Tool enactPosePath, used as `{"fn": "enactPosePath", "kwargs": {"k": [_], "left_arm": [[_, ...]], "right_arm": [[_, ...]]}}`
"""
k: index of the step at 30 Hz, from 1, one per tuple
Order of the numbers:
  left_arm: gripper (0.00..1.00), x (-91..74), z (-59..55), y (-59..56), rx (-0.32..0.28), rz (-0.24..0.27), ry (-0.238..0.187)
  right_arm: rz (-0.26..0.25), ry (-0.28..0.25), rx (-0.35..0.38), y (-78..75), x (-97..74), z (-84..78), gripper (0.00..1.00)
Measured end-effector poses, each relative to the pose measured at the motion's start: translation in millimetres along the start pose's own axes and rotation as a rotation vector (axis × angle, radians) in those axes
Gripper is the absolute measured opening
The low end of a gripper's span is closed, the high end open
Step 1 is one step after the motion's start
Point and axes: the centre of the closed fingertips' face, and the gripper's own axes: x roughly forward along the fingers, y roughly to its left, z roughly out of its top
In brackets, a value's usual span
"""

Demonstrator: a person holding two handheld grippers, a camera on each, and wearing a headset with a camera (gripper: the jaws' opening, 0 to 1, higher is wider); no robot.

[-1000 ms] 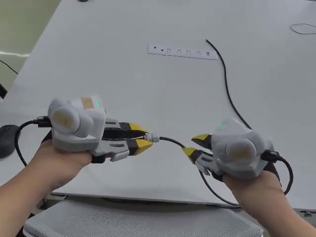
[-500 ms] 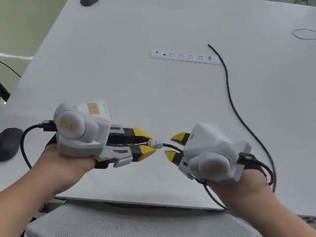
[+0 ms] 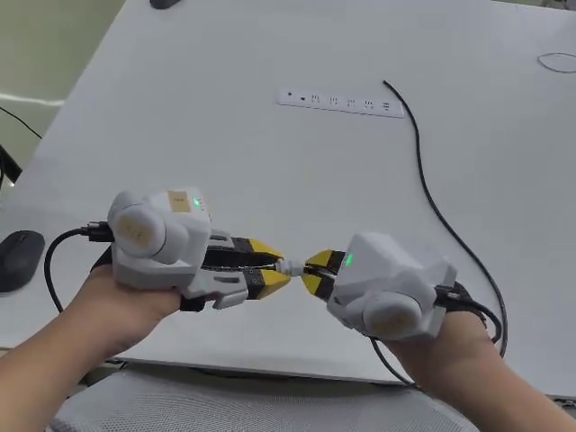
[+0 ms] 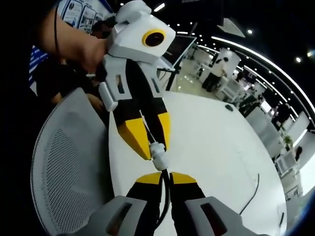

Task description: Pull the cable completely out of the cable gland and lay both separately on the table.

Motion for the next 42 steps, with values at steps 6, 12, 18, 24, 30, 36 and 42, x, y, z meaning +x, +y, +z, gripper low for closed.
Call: {"fn": "enactPosePath", "kwargs": {"k": [6,12,18,24,30,36,42], "left_arm": [[0.15,1.8,-0.3,-0.2,0.006,0.0,0.005],[0.15,2.9,2.2,-0.3,0.007,0.001,0.001],[0.15,4.5,4.1,0.5,0.008,0.004,-0.003],[0.15,3.9,5.5,3.1,0.006,0.01,-0.007],[0.15,-0.1,8.4,4.7,0.002,0.014,-0.021],[0.15,-0.8,9.8,4.3,0.01,0.013,-0.026],[0.15,-2.6,9.9,4.1,0.011,0.012,-0.031]], "right_arm": [[-0.003,-0.007,0.039,-1.9,0.3,-2.2,0.0],[-0.006,-0.02,0.103,-4.7,-0.2,-3.1,0.0],[-0.015,-0.02,0.182,-9.0,-0.5,-6.5,0.0],[-0.036,0.0,0.251,-15.4,-1.3,-17.1,0.0],[-0.059,0.019,0.353,-25.5,-4.8,-35.6,0.0],[-0.069,0.024,0.506,-28.9,-3.0,-51.6,0.0],[-0.098,0.037,0.662,-31.1,-0.8,-71.8,0.0]]}}
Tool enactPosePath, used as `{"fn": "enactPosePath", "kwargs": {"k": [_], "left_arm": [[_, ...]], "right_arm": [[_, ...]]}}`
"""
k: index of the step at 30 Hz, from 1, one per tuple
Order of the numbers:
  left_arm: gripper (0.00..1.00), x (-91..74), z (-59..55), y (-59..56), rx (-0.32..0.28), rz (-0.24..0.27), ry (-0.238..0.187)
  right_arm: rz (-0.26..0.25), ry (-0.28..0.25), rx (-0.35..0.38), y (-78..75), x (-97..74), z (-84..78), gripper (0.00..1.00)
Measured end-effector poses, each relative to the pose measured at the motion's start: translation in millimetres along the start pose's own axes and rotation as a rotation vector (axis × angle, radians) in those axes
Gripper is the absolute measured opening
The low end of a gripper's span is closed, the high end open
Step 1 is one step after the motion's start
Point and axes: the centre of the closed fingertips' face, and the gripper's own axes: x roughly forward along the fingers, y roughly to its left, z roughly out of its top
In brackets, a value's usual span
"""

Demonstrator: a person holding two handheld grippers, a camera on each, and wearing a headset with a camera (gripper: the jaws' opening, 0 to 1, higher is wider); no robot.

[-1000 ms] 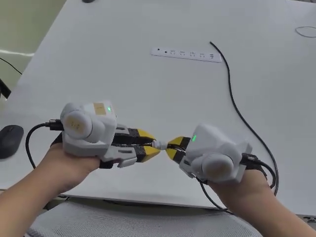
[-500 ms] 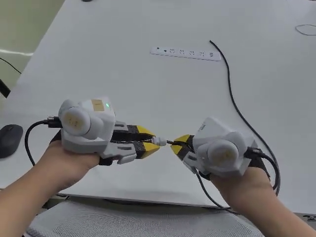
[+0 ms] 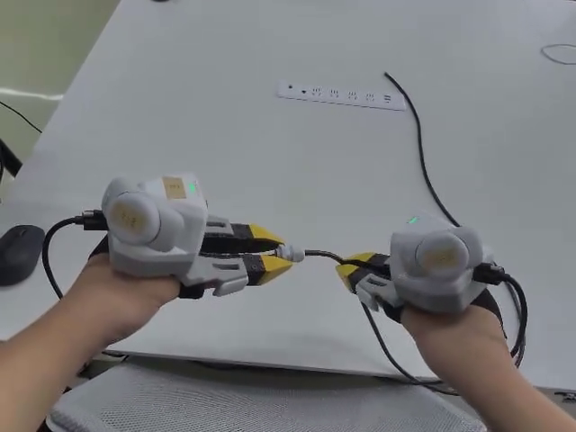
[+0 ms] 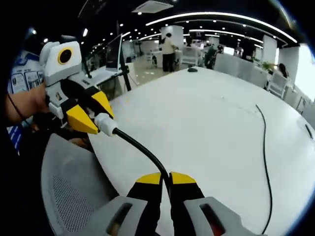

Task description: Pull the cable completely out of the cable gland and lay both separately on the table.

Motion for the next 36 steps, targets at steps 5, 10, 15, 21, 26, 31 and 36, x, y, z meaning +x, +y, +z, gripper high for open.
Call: {"fn": "enactPosePath", "kwargs": {"k": [5,10,15,21,26,31,36], "left_arm": [[0.15,-2.3,-0.2,-1.6,0.0,-0.001,-0.003],[0.15,-3.0,0.6,-3.2,0.003,-0.004,-0.008],[0.15,-2.3,1.0,-4.1,-0.001,-0.006,-0.01],[0.15,-4.0,1.1,-2.4,-0.005,0.0,-0.011],[0.15,-5.2,0.4,-1.6,-0.012,0.005,-0.01],[0.15,-6.0,-0.6,0.2,-0.025,0.006,-0.007],[0.15,-5.6,-1.1,0.6,-0.026,0.006,-0.006]], "right_arm": [[-0.015,0.009,0.135,-10.7,2.3,-15.9,0.0],[-0.034,0.022,0.219,-19.2,2.9,-28.2,0.0],[-0.023,0.024,0.225,-17.0,3.2,-28.4,0.0],[-0.011,0.02,0.186,-15.1,2.7,-27.6,0.0],[-0.008,0.022,0.114,-13.6,1.5,-26.7,0.01],[-0.017,0.031,-0.015,-10.9,-0.6,-25.8,0.01],[-0.008,0.03,-0.071,-6.0,-3.8,-22.1,0.01]]}}
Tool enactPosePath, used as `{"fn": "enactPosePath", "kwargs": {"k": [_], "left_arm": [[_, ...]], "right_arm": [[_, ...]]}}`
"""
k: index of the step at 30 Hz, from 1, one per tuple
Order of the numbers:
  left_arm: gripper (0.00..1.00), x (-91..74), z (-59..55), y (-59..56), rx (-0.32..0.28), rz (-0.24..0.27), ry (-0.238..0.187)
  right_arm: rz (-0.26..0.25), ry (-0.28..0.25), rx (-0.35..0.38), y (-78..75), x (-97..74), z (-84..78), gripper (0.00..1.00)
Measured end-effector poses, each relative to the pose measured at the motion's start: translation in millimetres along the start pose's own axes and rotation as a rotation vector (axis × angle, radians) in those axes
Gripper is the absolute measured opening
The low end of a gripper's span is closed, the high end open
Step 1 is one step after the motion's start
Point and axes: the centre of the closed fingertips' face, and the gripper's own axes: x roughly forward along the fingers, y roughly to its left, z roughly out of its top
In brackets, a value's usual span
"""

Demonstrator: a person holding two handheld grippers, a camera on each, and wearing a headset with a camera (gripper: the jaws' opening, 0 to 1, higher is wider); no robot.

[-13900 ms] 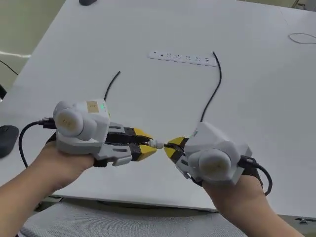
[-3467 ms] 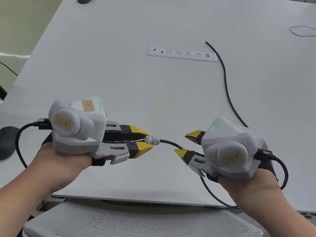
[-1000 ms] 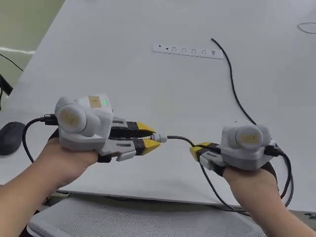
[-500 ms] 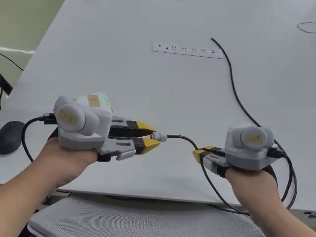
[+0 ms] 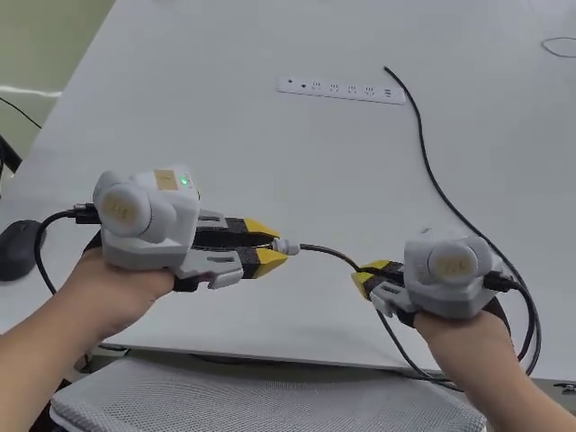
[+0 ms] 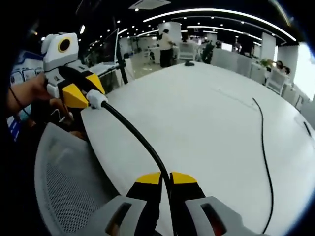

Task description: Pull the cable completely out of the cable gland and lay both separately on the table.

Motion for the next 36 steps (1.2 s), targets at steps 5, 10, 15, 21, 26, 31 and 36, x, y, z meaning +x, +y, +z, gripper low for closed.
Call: {"fn": "enactPosePath", "kwargs": {"k": [5,10,15,21,26,31,36], "left_arm": [[0.15,0.7,0.4,-1.3,-0.005,-0.003,-0.001],[0.15,2.3,-2.1,-2.3,-0.005,-0.007,0.009],[0.15,2.2,-1.8,-2.3,-0.009,-0.008,0.01],[0.15,1.8,-1.8,-2.6,-0.012,-0.011,0.013],[0.15,1.7,-1.4,-3.8,-0.013,-0.016,0.012],[0.15,2.5,-2.3,-3.2,-0.016,-0.017,0.011],[0.15,3.3,-4.2,-3.2,-0.017,-0.024,0.019]], "right_arm": [[0.001,-0.004,-0.148,5.2,-6.9,8.3,0.04],[0.021,-0.076,-0.272,18.1,-15.8,37.9,0.2],[0.069,-0.126,-0.404,42.2,-20.4,65.3,0.25],[0.098,-0.117,-0.476,61.1,-15.0,71.6,0.19],[0.11,-0.109,-0.543,70.4,-10.5,70.4,0.16],[0.11,-0.109,-0.559,72.6,-7.9,73.4,0.08],[0.105,-0.103,-0.592,72.5,-5.5,72.1,0.02]]}}
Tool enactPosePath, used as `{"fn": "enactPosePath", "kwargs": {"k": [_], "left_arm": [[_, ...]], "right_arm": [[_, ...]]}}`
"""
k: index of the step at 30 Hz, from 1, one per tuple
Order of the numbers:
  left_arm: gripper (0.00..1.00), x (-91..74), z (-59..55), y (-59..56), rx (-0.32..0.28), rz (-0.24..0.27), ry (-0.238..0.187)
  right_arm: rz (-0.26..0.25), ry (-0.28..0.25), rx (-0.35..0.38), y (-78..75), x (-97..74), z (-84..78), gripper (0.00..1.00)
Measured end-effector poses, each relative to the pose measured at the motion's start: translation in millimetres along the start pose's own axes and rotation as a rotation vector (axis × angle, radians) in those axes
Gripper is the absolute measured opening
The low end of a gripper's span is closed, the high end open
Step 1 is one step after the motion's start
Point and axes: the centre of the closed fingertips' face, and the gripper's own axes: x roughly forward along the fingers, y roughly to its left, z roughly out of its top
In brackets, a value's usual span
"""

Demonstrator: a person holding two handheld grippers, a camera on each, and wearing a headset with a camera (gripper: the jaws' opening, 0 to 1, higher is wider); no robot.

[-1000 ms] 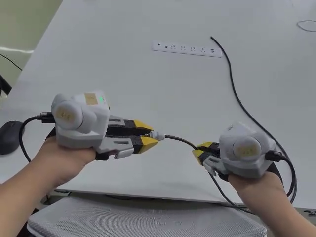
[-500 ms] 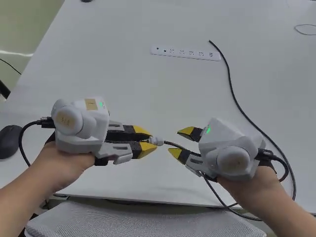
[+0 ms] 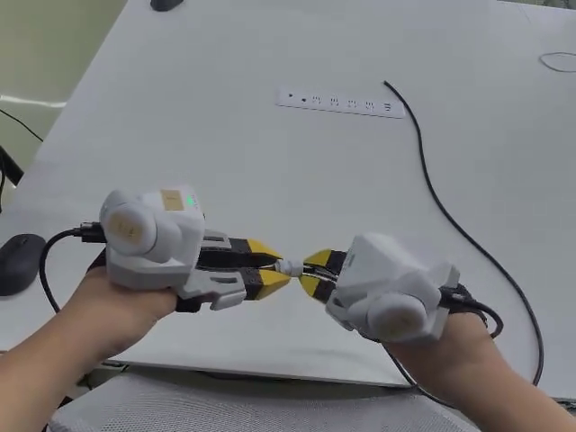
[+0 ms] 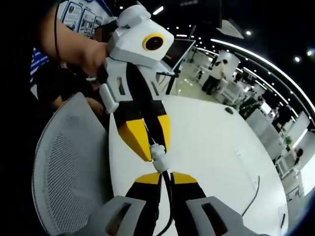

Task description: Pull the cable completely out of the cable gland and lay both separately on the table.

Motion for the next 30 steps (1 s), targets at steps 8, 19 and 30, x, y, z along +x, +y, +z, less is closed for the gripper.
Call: {"fn": "enactPosePath", "kwargs": {"k": [8,19,30], "left_arm": [[0.15,1.4,-2.9,1.2,-0.002,-0.005,0.006],[0.15,0.1,-2.2,3.1,0.01,-0.003,-0.002],[0.15,-2.1,1.5,5.2,0.012,0.007,-0.014]], "right_arm": [[0.0,0.006,0.008,0.2,2.8,-2.1,0.01],[-0.002,-0.015,0.089,-2.4,4.4,-0.9,0.0],[-0.017,-0.035,0.254,-10.3,3.7,-7.9,0.01]]}}
